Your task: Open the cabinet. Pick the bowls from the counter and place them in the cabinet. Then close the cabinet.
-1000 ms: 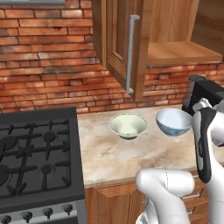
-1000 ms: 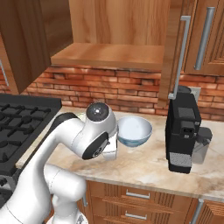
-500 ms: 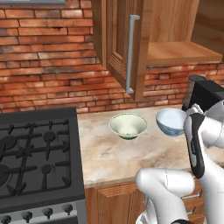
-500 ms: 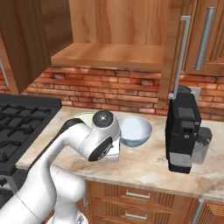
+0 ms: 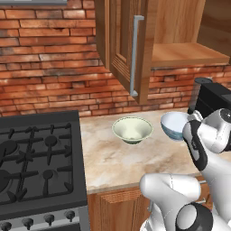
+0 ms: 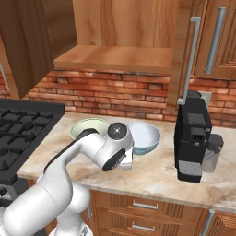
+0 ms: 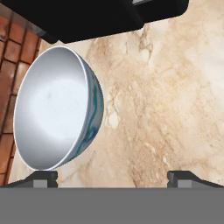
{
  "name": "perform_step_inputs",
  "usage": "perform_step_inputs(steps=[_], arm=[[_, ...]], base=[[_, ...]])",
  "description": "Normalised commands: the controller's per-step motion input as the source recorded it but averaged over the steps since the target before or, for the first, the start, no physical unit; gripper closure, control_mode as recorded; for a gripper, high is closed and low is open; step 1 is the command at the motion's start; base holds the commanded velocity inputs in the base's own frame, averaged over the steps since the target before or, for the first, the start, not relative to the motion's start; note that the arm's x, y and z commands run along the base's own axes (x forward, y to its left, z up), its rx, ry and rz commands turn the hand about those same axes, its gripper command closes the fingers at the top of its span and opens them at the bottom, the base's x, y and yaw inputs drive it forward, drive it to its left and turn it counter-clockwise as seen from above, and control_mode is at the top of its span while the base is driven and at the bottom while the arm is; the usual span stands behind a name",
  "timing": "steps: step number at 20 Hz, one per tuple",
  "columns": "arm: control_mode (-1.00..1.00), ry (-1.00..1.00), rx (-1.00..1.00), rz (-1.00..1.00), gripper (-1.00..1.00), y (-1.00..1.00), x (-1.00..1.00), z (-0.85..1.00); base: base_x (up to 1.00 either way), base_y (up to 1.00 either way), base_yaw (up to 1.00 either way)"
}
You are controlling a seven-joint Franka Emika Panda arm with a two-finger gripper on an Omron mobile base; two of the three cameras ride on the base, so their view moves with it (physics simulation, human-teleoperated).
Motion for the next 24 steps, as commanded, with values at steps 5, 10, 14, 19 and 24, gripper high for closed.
perform_step_inputs(steps=[5, 10, 14, 19, 24], arm=[[-1.00, 0.02, 0.03, 0.00, -1.00, -0.34, 0.51, -0.07], [-1.00, 0.00, 0.00, 0.00, -1.00, -0.28, 0.50, -0.22], [-1.00, 0.00, 0.00, 0.00, -1.00, -0.19, 0.37, -0.37], [-1.00, 0.00, 0.00, 0.00, -1.00, -0.10, 0.29, -0.40], [-1.00, 0.00, 0.00, 0.00, -1.00, -0.08, 0.28, -0.35]], base=[[0.00, 0.00, 0.00], [0.00, 0.00, 0.00], [0.00, 0.00, 0.00], [0.00, 0.00, 0.00], [0.00, 0.00, 0.00]])
